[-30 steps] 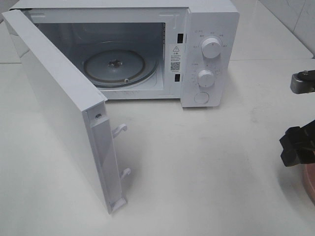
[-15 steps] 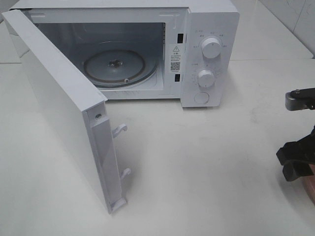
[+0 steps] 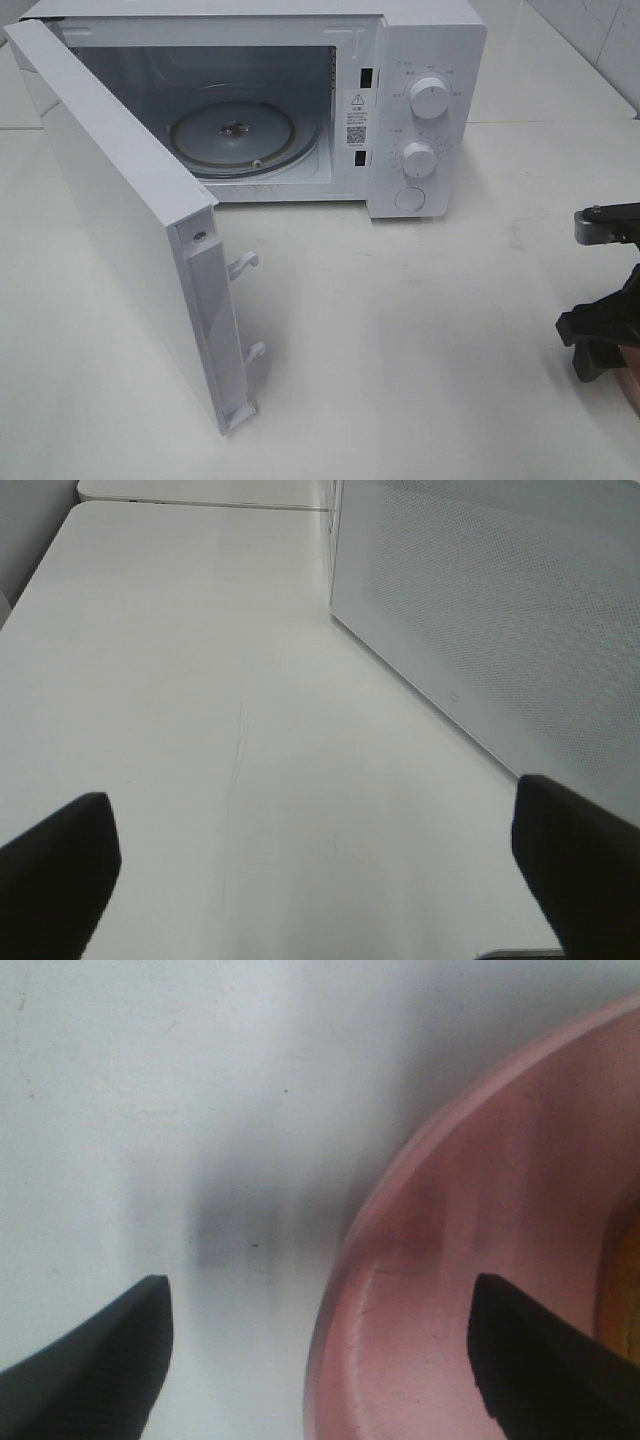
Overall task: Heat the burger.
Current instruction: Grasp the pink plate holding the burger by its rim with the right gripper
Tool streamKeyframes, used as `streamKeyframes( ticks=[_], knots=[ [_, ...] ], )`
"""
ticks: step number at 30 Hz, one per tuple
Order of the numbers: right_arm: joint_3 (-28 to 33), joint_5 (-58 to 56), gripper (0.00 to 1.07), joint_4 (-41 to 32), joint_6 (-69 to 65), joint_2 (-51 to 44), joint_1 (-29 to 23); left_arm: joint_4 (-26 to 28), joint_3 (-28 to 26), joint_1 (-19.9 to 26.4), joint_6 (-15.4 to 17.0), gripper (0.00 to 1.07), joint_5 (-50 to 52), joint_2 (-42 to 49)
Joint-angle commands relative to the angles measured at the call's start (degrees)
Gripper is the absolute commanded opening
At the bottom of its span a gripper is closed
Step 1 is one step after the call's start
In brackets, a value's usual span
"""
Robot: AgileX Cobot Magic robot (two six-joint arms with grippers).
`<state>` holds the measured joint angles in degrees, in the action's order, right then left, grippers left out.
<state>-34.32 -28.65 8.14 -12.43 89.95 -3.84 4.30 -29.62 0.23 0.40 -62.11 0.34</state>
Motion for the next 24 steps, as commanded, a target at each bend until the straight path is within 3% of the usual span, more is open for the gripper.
streamKeyframes(
  ticks=[1,20,24],
  knots=[
    [0.0,0.9,0.77,0.4,-0.5,0.9,0.4,0.2,0.1,-0.3,0.0,1.0,0.7,0.9],
    [0.1,3.8,0.76,0.8,-0.7,6.8,0.4,0.2,0.1,-0.3,0.0,1.0,0.7,0.9],
    [0.1,3.2,0.72,0.8,-1.1,7.0,0.4,0.2,0.1,-0.3,0.0,1.0,0.7,0.9]
  ],
)
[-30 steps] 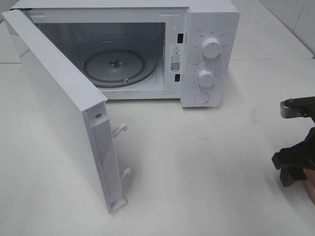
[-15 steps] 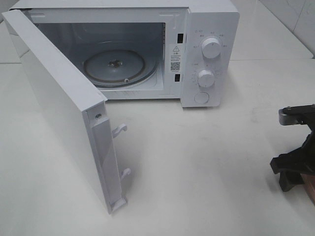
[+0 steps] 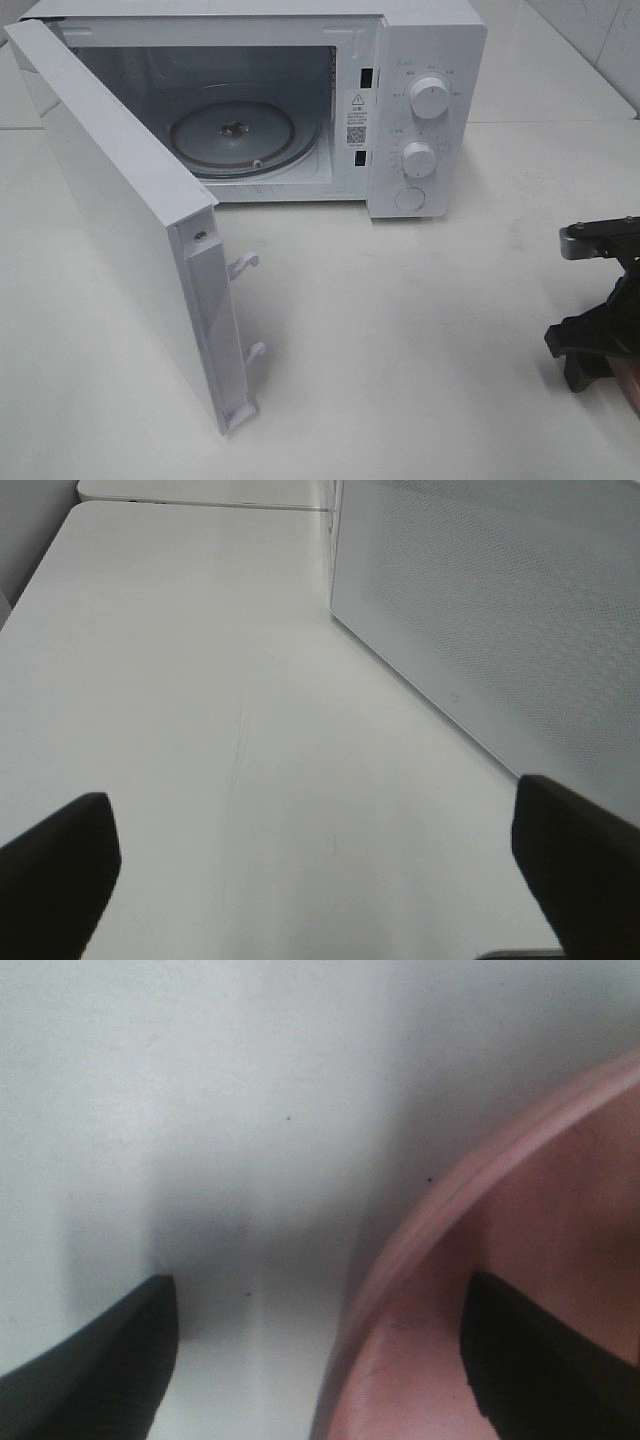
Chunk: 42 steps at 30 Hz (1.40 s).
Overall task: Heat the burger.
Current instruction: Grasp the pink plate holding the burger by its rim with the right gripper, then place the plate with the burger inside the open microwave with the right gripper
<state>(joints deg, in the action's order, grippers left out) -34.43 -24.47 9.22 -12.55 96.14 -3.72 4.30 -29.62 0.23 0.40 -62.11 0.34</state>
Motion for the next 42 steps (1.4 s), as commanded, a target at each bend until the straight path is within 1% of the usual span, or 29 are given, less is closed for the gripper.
streamKeyframes(
  ticks=[1,2,3,4,5,6,7,8,9,10,11,12,13,21,27,30,31,32,34,36,39,41,42],
  knots=[
    [0.2,-1.0,0.72,-0.3,-1.0,0.9,0.3,0.2,0.1,-0.3,0.0,1.0,0.7,0.9],
    [0.2,-1.3,0.65,0.0,-1.6,0.9,0.3,0.2,0.1,-0.3,0.0,1.0,0.7,0.9],
    [0.2,-1.4,0.6,0.3,-2.2,0.9,0.3,0.2,0.1,-0.3,0.0,1.0,0.7,0.9],
    [0.2,-1.4,0.6,0.3,-2.2,0.9,0.3,0.2,0.1,-0.3,0.0,1.0,0.7,0.9],
    [0.2,-1.7,0.5,0.5,-3.1,0.9,0.3,0.2,0.1,-0.3,0.0,1.0,0.7,0.9],
    [0.2,-1.7,0.5,0.5,-3.1,0.9,0.3,0.2,0.1,-0.3,0.0,1.0,0.7,0.9],
    [0.2,-1.9,0.43,0.6,-3.2,0.9,0.3,0.2,0.1,-0.3,0.0,1.0,0.7,0.9],
    [0.2,-2.0,0.3,0.6,-3.2,0.9,0.3,0.2,0.1,-0.3,0.0,1.0,0.7,0.9],
    [0.2,-2.0,0.3,0.6,-3.2,0.9,0.3,0.2,0.1,-0.3,0.0,1.0,0.7,0.9],
    [0.2,-2.0,0.16,0.6,-3.2,0.9,0.3,0.2,0.1,-0.3,0.0,1.0,0.7,0.9],
    [0.2,-2.0,0.16,0.6,-3.2,0.9,0.3,0.2,0.1,-0.3,0.0,1.0,0.7,0.9],
    [0.2,-2.4,0.02,0.6,-3.1,0.8,0.2,0.2,0.1,-0.3,0.0,1.0,0.7,0.9],
    [0.2,-2.5,0.0,0.6,-2.9,0.7,0.2,0.2,0.1,-0.3,0.0,1.0,0.7,0.9],
    [-0.1,-3.3,0.0,0.7,-3.0,-0.2,0.2,0.2,0.1,-0.3,0.0,1.0,0.7,0.9],
    [-0.1,-4.3,0.0,3.3,-5.2,-2.6,0.2,0.2,0.1,-0.3,0.0,1.0,0.7,0.9],
    [-0.1,-6.4,0.0,6.8,-7.8,-4.5,0.2,0.2,0.1,-0.3,0.0,1.0,0.7,0.9],
    [-0.1,-6.4,0.0,6.8,-7.8,-4.5,0.2,0.2,0.1,-0.3,0.0,1.0,0.7,0.9],
    [-0.1,-7.7,0.0,8.4,-9.2,-5.2,-0.6,0.2,0.1,-0.3,0.0,1.0,0.7,0.9],
    [-0.1,-8.1,0.0,9.1,-9.7,-5.6,-1.2,0.2,0.1,-0.3,0.0,1.0,0.7,0.9],
    [-0.1,-9.5,0.0,11.3,-12.5,-6.0,-4.1,0.2,0.1,-0.3,0.0,1.0,0.7,0.9],
    [-0.1,-9.7,0.0,11.9,-13.2,-6.0,-4.8,0.2,0.1,-0.3,0.0,1.0,0.7,0.9],
    [-0.1,-10.8,0.0,14.3,-15.6,-6.3,-7.0,0.2,0.1,-0.3,0.0,1.0,0.7,0.9],
    [-0.1,-10.8,0.0,14.3,-15.6,-6.3,-7.0,0.2,0.1,-0.3,0.0,1.0,0.7,0.9]
  ],
)
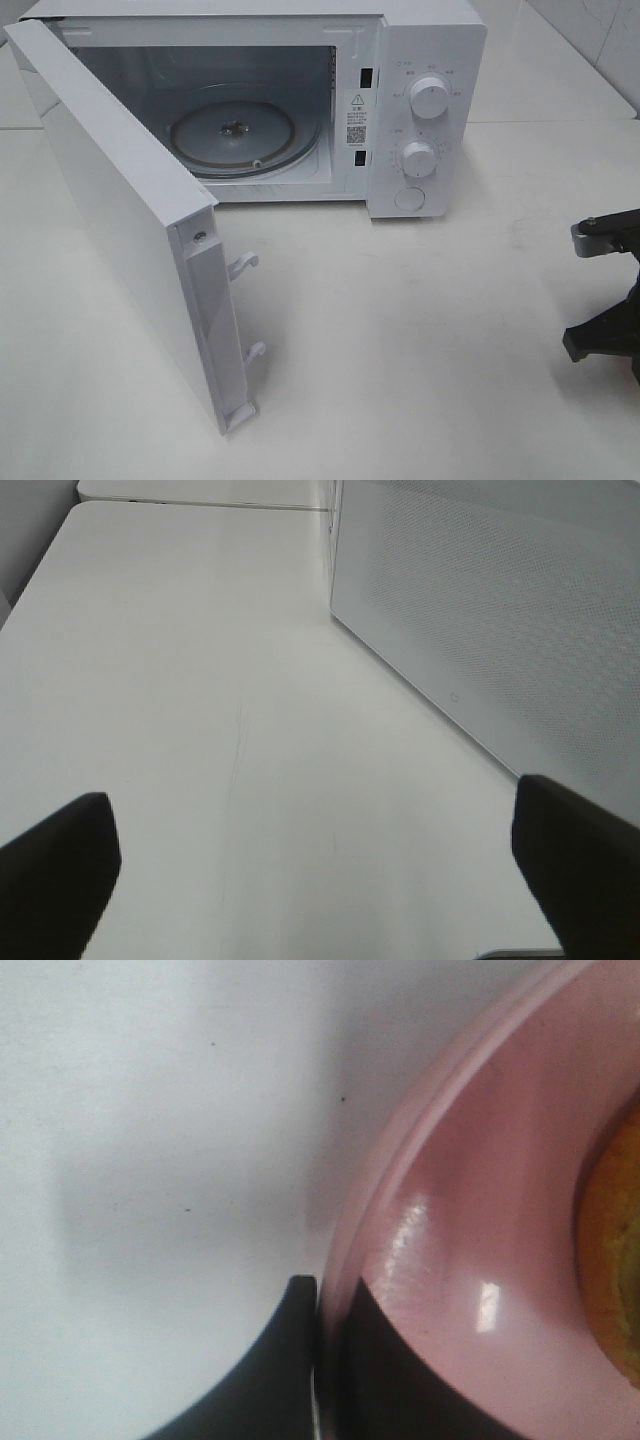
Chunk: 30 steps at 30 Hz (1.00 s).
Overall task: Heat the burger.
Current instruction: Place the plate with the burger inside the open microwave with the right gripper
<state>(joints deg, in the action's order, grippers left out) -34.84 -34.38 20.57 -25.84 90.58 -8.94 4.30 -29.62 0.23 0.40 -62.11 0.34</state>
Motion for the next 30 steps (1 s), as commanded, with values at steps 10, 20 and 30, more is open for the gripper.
streamKeyframes(
  ticks=[10,20,30],
  knots=[
    [0.3,-6.4,0.0,10.1,-9.5,-0.7,-8.8,0.2,0.1,-0.3,0.0,1.0,0.7,0.9],
    [0.3,-11.1,0.0,14.6,-14.3,-1.1,-15.8,0.2,0.1,-0.3,0.0,1.0,0.7,0.9],
    [0.3,-15.9,0.0,14.7,-14.0,-6.9,-21.3,0.2,0.1,-0.3,0.0,1.0,0.7,0.9]
  ],
)
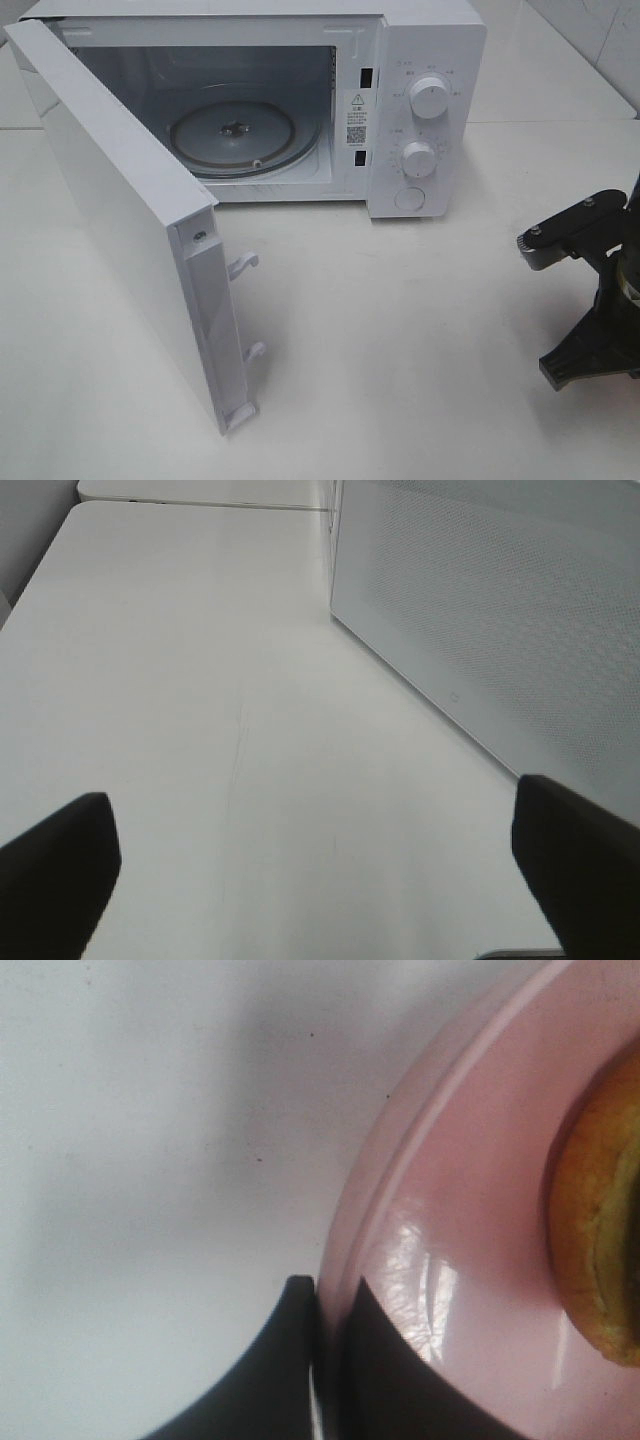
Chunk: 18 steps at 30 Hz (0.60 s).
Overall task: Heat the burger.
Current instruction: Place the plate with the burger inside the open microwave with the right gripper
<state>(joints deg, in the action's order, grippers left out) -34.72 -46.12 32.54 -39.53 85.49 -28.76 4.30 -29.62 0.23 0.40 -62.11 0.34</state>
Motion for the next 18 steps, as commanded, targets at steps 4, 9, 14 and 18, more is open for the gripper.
streamKeyframes(
  ticks=[4,9,14,18],
  knots=[
    [0.8,-5.5,0.0,2.7,-0.2,-3.4,-3.5,0.2,0.1,-0.3,0.0,1.0,0.7,0.9],
    [2.2,-6.3,0.0,2.3,-0.9,-4.2,-6.6,0.2,0.1,-0.3,0.0,1.0,0.7,0.9],
    [2.9,-6.7,0.0,1.9,-1.1,-4.6,-10.8,0.2,0.1,-0.3,0.0,1.0,0.7,0.9],
    [2.9,-7.8,0.0,1.4,-1.1,-4.6,-14.8,0.2,0.1,-0.3,0.0,1.0,0.7,0.9]
  ],
)
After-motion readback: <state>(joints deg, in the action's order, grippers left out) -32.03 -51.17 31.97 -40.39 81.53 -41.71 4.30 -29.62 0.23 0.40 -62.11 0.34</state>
